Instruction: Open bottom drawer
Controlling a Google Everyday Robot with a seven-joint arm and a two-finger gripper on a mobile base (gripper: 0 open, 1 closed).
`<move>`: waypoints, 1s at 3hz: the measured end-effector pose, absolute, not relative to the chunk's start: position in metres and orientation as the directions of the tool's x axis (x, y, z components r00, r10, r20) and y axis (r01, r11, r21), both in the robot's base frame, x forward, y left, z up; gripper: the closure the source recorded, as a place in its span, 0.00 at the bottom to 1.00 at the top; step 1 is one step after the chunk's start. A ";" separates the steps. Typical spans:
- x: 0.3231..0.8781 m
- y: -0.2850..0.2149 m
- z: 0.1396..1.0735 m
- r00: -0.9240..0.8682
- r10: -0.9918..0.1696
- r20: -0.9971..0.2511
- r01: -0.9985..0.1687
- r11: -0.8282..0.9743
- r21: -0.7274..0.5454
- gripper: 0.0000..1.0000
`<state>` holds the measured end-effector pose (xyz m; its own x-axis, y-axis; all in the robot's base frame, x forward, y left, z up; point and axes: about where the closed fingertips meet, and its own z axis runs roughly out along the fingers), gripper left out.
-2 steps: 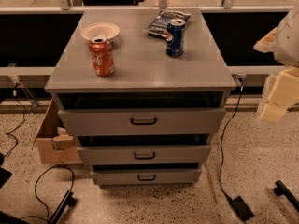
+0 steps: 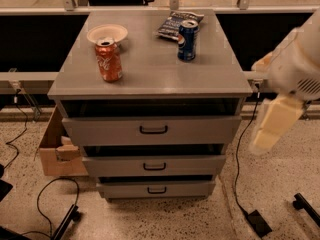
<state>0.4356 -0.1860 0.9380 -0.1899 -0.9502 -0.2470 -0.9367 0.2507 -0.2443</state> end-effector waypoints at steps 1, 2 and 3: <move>0.433 -0.157 0.876 -0.187 -0.939 -0.290 -0.944 0.254 -0.211 0.00; 0.435 -0.118 0.800 -0.178 -0.941 -0.288 -0.953 0.238 -0.186 0.00; 0.433 -0.077 0.721 -0.200 -0.942 -0.271 -0.956 0.248 -0.157 0.00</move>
Offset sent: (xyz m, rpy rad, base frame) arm 0.0035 0.1182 -0.2575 0.0536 0.0887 0.0344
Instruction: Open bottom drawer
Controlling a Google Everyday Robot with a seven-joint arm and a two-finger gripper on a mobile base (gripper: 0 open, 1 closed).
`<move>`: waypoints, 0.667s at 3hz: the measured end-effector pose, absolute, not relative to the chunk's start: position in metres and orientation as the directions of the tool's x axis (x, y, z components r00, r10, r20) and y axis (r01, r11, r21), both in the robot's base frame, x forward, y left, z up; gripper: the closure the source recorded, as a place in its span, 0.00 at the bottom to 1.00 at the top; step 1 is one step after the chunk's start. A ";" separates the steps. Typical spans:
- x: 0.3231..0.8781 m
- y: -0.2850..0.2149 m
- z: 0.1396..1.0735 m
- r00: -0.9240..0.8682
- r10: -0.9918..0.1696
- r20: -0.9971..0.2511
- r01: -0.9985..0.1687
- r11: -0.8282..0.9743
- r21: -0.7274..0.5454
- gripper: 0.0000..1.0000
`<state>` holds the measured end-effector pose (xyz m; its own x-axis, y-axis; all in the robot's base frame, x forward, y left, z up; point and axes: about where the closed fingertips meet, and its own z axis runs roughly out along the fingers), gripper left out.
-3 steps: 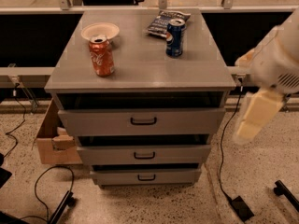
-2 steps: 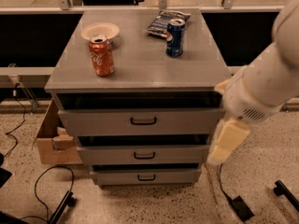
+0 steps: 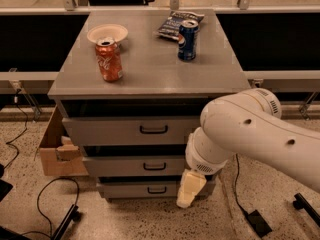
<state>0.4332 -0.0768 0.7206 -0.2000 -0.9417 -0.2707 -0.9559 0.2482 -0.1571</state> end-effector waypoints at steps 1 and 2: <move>0.433 -0.077 0.721 -0.196 -0.943 -0.270 -0.957 0.244 -0.158 0.00; 0.415 -0.068 0.678 -0.194 -0.950 -0.243 -0.968 0.225 -0.109 0.00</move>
Offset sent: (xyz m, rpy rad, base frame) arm -0.0573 0.0268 -0.1376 -0.0518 0.1818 0.0585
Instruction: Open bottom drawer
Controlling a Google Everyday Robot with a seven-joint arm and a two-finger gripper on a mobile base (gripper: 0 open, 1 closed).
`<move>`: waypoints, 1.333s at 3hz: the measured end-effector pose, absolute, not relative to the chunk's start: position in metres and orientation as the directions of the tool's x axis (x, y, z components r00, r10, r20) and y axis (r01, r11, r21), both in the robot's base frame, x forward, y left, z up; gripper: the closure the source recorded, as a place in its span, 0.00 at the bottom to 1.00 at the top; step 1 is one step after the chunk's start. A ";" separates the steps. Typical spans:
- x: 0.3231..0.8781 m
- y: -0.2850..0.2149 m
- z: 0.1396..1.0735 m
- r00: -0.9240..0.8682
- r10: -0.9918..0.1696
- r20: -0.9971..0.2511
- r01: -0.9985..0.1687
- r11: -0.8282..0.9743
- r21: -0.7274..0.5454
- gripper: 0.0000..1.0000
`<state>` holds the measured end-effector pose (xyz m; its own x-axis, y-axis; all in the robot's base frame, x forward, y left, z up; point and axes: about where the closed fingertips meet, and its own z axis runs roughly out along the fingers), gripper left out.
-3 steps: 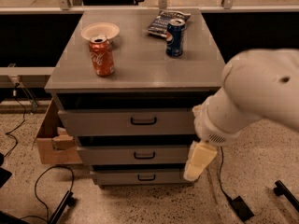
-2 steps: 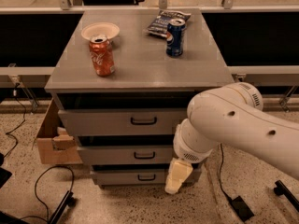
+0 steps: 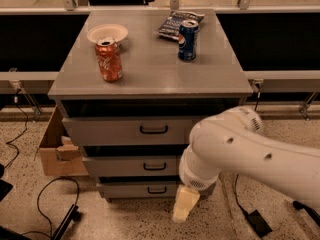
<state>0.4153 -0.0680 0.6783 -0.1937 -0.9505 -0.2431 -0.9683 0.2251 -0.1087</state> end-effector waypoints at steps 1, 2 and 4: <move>0.385 -0.074 0.596 -0.209 -0.959 -0.190 -0.976 0.217 -0.022 0.00; 0.366 -0.086 0.526 -0.221 -0.964 -0.145 -0.975 0.219 0.030 0.00; 0.360 -0.115 0.413 -0.234 -0.971 -0.046 -0.971 0.232 0.060 0.00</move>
Offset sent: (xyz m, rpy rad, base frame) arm -0.0704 -0.0409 -0.2631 -0.1269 0.2144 0.0015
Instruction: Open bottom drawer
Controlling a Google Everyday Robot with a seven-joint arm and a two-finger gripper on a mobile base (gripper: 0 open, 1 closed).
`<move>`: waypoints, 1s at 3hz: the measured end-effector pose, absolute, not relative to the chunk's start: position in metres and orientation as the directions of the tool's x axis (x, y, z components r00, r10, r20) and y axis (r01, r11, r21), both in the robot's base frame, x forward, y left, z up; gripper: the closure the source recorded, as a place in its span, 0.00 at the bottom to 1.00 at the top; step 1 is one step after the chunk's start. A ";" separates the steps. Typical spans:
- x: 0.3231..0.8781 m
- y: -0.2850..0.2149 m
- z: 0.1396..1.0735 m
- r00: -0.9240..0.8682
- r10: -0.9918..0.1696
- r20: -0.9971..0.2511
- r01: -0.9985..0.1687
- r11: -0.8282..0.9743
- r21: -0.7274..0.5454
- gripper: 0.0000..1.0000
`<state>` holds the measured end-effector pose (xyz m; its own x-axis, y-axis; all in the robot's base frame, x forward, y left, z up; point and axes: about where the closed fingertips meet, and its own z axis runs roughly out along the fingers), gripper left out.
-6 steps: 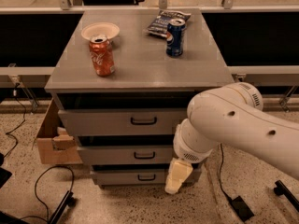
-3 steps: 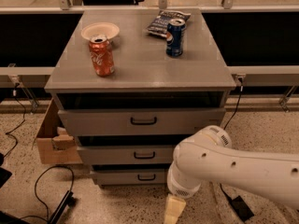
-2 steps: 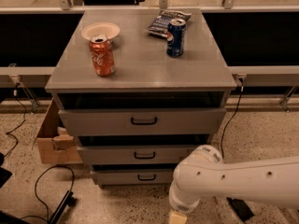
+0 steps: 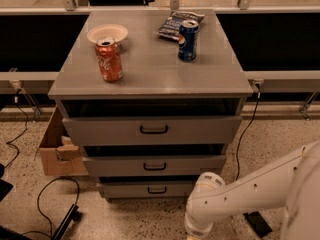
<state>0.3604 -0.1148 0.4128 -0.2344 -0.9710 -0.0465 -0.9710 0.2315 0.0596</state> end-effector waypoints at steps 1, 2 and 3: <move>0.371 -0.131 0.391 -0.239 -0.971 -0.007 -0.969 0.238 0.060 0.00; 0.371 -0.131 0.389 -0.230 -0.973 -0.006 -0.971 0.229 0.064 0.00; 0.374 -0.126 0.373 -0.222 -0.974 -0.044 -0.974 0.220 0.051 0.00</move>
Offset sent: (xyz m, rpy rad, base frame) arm 0.0107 -0.0156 -0.0211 -0.0376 0.0076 -0.0048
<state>0.3745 -0.1259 0.3726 -0.2220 -0.9740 -0.0443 -0.9742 0.2197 0.0508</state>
